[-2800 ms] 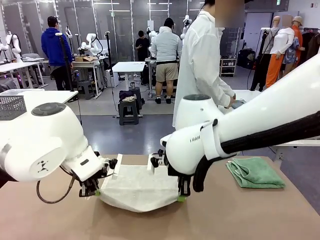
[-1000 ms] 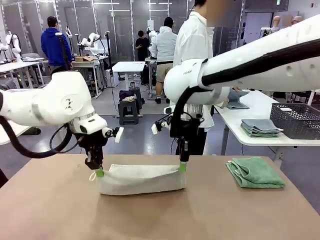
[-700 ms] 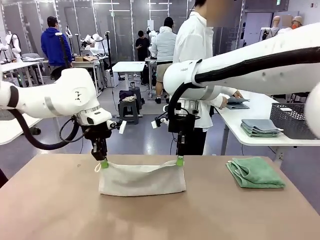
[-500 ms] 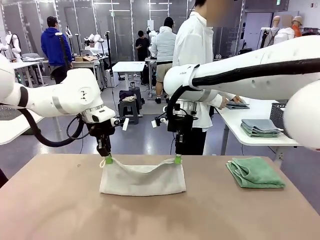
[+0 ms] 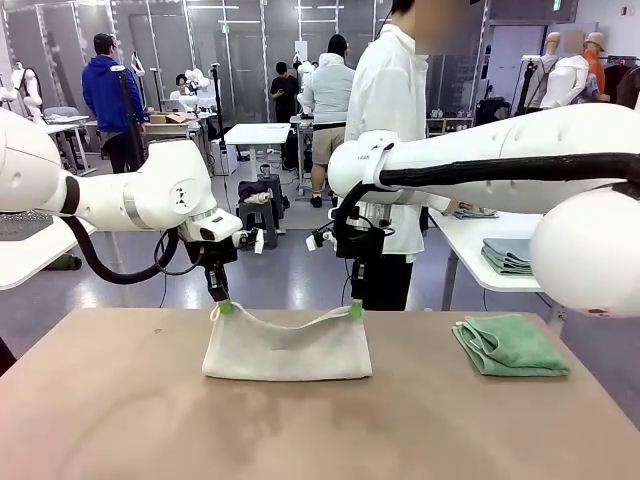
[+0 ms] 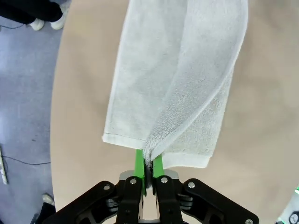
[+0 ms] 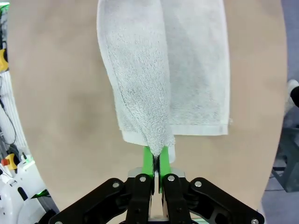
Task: Fold the towels and place them in the basket.
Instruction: When a person lays out a Towel with hook on the table, fold it in half twice.
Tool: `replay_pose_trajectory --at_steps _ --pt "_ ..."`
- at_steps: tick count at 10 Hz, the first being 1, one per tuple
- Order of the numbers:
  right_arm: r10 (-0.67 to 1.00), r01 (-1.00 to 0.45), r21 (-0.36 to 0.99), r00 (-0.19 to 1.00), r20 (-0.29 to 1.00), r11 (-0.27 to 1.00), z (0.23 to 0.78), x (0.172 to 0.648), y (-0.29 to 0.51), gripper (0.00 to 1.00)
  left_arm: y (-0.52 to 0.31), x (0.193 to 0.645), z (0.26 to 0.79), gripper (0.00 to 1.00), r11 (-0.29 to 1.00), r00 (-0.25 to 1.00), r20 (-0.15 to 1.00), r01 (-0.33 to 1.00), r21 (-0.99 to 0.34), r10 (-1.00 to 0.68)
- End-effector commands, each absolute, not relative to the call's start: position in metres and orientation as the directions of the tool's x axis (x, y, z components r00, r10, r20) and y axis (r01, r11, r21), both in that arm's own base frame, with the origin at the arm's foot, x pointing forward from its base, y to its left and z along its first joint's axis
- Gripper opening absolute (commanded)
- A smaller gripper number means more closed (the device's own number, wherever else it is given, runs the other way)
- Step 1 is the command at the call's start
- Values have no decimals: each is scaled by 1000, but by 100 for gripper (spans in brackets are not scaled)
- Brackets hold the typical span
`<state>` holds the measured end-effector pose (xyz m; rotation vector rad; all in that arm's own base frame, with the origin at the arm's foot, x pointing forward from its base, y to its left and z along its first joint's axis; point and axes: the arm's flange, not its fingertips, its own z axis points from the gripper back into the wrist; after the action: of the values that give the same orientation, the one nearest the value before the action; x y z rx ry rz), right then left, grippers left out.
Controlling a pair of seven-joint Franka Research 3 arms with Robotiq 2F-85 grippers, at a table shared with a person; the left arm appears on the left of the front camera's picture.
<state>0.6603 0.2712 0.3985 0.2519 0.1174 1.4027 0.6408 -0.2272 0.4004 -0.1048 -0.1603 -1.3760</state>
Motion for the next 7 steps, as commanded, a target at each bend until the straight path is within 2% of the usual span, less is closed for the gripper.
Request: replay_pose_trajectory --at_steps 1,5,6,7 --pt "977 -965 164 212 15 207 394 671 276 6 -227 652 393 8 222 210 176 974 53 -962" --pt "983 -984 17 178 42 178 387 673 274 6 -223 653 381 8 261 225 234 956 133 -946" --pt "974 -973 79 220 44 217 389 670 274 6 -225 658 387 8 228 205 209 970 89 -956" --pt "986 -985 67 163 46 160 390 680 275 6 -225 658 387 8 228 205 209 970 89 -956"
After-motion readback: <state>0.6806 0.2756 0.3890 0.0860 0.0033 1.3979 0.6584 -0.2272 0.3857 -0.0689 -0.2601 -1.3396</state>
